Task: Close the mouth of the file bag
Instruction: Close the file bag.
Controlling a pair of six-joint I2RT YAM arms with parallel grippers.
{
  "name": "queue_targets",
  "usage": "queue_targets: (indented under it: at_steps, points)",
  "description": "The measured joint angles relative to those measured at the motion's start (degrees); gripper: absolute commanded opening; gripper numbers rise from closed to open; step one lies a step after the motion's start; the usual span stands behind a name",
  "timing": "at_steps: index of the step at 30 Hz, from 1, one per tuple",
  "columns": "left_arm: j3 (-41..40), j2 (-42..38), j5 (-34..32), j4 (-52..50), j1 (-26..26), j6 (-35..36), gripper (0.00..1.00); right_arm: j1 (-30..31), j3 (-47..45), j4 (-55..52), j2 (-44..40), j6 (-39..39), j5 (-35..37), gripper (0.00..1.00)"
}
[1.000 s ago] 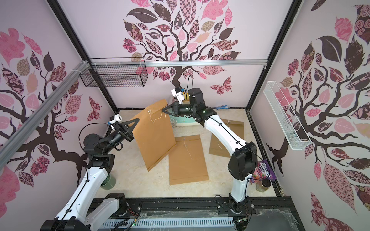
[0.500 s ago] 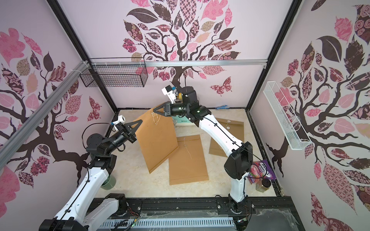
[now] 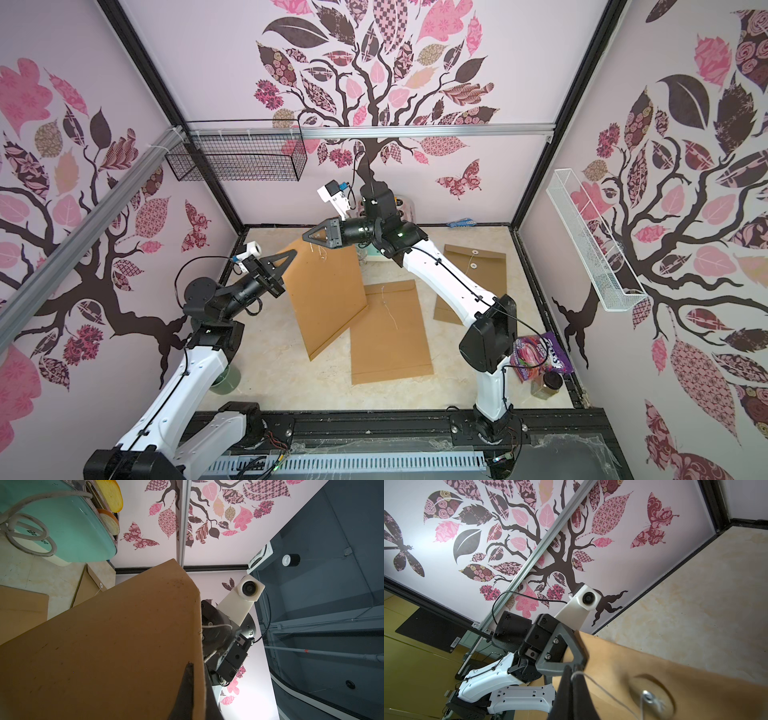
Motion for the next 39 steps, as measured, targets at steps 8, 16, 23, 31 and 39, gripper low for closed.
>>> queue_targets:
  at_steps: [8,16,23,31,39]
  points:
    - [-0.11,0.15,0.0,0.57,-0.07,-0.13,0.0,1.4,0.11,-0.98,0.0,-0.94,-0.26,0.0]
    - [-0.11,0.24,0.02,1.55,-0.26,-0.83,0.0,3.8,0.11,-0.79,0.13,-1.03,-0.28,0.0]
    - [-0.76,0.37,0.44,3.32,-0.33,-2.75,0.0,4.42,1.62,-0.22,2.16,-1.01,-0.24,0.0]
    - [-1.05,0.92,0.42,5.55,-0.33,-4.55,0.0,4.96,-1.97,2.03,1.18,-0.83,-0.28,0.0]
    - [-1.38,2.03,-0.09,7.63,-0.33,-6.21,0.0,6.05,-10.54,5.79,-2.4,-0.81,-0.92,0.0]
